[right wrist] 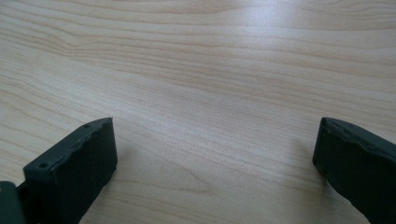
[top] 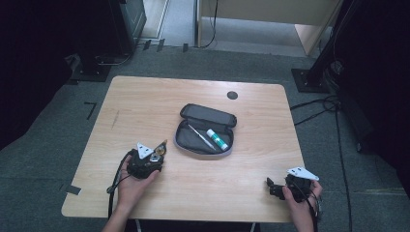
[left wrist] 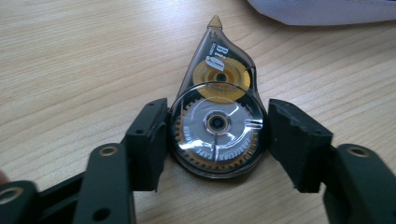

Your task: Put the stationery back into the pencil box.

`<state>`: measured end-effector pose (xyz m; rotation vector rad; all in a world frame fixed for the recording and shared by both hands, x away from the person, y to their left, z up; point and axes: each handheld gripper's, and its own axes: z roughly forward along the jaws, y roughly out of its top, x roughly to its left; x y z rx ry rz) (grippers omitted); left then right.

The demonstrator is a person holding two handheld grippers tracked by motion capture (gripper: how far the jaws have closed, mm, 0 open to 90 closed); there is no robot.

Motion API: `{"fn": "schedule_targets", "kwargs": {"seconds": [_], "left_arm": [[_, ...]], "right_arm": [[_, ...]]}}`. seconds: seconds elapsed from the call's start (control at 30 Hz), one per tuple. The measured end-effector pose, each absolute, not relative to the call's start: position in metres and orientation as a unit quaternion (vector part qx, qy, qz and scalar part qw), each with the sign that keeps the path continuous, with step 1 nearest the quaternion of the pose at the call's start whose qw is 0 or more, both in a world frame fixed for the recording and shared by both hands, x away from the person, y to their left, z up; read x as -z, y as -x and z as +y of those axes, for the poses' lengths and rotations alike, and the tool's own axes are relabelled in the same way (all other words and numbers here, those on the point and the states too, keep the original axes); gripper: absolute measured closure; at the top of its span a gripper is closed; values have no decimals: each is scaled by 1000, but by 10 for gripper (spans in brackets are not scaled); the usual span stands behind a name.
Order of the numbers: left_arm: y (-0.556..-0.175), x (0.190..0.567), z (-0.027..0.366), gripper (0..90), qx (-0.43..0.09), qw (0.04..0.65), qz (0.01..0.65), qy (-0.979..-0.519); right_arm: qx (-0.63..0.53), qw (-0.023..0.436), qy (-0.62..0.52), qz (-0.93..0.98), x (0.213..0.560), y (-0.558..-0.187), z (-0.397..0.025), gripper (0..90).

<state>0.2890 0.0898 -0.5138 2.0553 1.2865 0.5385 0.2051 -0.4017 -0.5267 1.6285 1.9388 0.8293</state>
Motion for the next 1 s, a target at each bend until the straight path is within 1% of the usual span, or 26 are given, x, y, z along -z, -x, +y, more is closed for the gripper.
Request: {"fn": "schedule_targets", "kwargs": {"seconds": [0.1, 0.13, 0.2, 0.23, 0.27, 0.37, 0.43, 0.5, 0.53, 1.0], "left_arm": [[-288, 513, 90, 413, -203, 321, 489, -785], [-289, 514, 89, 392, -202, 321, 489, -786], [-289, 514, 88, 315, -203, 316, 492, -785], [-290, 514, 88, 291, -204, 315, 494, -784], [-290, 515, 88, 276, -204, 316, 495, -784], [-290, 515, 88, 270, -204, 317, 493, -784], [-289, 515, 88, 291, -206, 319, 491, -784], [-287, 515, 88, 363, -209, 323, 490, -782], [-287, 515, 89, 412, -210, 324, 490, -782], [-284, 512, 93, 422, -203, 329, 489, -782]], "right_arm": [[-303, 236, -595, 706, 527, -205, -402, 0], [-303, 236, -595, 706, 527, -205, -402, 0], [-303, 236, -595, 706, 527, -205, -402, 0], [-303, 236, -595, 706, 527, -205, -402, 0], [-303, 236, -594, 707, 527, -205, -402, 0], [-302, 236, -594, 707, 527, -205, -402, 0], [-303, 236, -594, 706, 527, -205, -402, 0], [-303, 236, -594, 707, 527, -205, -402, 0], [-302, 236, -594, 707, 527, -205, -402, 0], [-303, 236, -595, 706, 527, -205, -402, 0]]}}
